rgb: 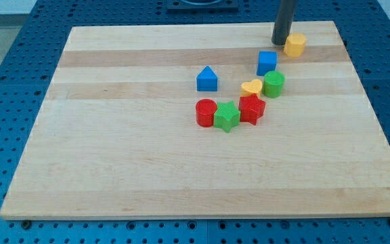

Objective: Place the blue cube below the hexagon

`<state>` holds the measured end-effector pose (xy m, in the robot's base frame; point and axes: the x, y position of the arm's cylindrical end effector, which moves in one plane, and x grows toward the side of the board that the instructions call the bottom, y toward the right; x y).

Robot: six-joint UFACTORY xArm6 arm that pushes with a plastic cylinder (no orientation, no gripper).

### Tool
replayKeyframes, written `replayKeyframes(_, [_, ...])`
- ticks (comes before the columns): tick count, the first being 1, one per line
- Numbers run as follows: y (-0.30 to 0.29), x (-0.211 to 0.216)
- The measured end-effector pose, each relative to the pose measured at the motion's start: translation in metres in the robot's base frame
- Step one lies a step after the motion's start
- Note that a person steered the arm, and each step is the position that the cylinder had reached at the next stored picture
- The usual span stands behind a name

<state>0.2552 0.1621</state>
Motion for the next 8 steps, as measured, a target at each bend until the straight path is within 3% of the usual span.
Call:
replayKeyframes(3, [0.005,0.017])
replayKeyframes(5, [-0.087,0.034])
replayKeyframes(6, [-0.09,0.069])
replayKeyframes(8, [-0.018,0.07])
